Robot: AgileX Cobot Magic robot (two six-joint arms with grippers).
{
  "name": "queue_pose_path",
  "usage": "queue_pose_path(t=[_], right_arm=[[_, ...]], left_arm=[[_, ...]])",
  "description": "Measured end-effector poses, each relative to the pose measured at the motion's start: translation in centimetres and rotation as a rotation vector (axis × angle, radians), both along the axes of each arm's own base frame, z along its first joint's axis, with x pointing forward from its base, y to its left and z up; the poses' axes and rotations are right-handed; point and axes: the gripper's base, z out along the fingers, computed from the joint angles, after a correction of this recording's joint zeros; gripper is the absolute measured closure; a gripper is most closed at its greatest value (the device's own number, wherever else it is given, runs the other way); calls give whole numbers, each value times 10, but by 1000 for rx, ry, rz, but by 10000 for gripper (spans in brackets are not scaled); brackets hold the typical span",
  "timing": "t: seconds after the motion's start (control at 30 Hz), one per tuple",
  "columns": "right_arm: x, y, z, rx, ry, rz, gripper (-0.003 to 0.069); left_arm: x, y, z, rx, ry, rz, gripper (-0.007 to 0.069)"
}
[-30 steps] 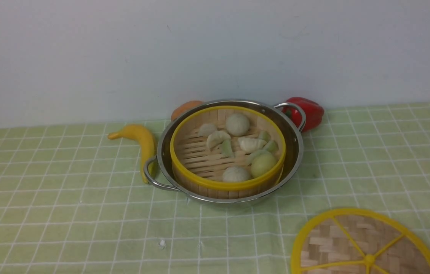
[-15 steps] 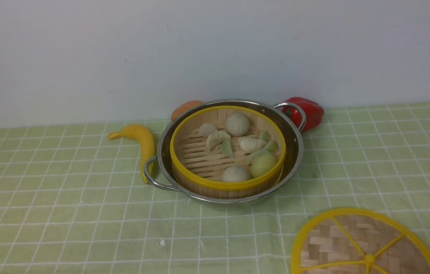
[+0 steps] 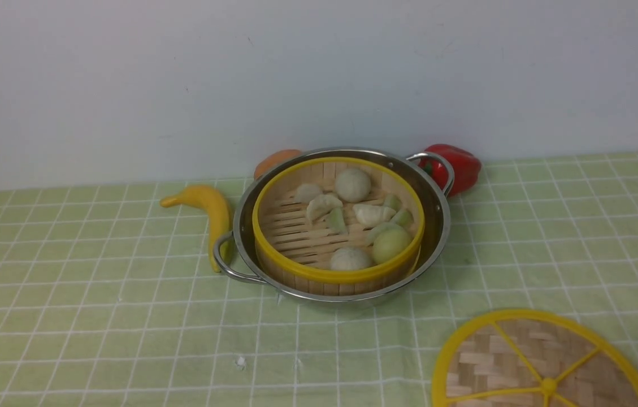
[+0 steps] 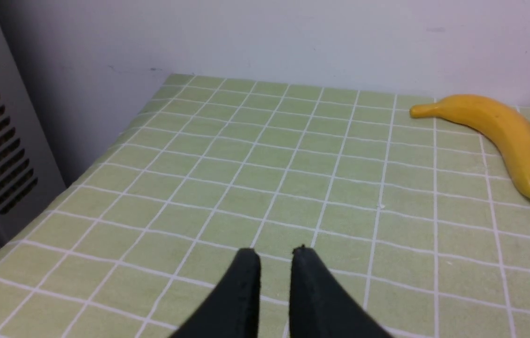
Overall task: Place the steamer in the pot on the green tablecloth, and put the lid on the steamer.
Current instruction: 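Move the gripper down to the bamboo steamer lid and grasp its center knob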
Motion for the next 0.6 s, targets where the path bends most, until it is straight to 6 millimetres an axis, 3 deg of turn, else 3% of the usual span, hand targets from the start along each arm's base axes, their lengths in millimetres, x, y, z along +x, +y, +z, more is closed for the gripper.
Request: queue_pose_path(t=[0.07, 0.17, 0.2, 0.23, 0.27, 0.33, 0.4, 0.5, 0.6], right_arm=[[-1, 0, 10, 29, -74, 7, 416], [-5, 0, 59, 75, -179, 15, 416], [-6, 0, 62, 77, -179, 15, 416], [-6, -1, 85, 79, -158, 10, 416], [-5, -1, 93, 77, -131, 7, 416], [-1, -1, 124, 78, 7, -5, 416], [2, -1, 131, 69, 89, -9, 416], [8, 1, 147, 35, 406, -9, 416], [11, 3, 153, 44, 540, 8, 416]], left_arm=[[0, 0, 0, 0, 0, 0, 520], [0, 0, 0, 0, 0, 0, 513], [0, 0, 0, 0, 0, 0, 512], [0, 0, 0, 0, 0, 0, 508], [0, 0, 0, 0, 0, 0, 508], [0, 0, 0, 0, 0, 0, 508], [0, 0, 0, 0, 0, 0, 506], [0, 0, 0, 0, 0, 0, 496], [0, 0, 0, 0, 0, 0, 496]])
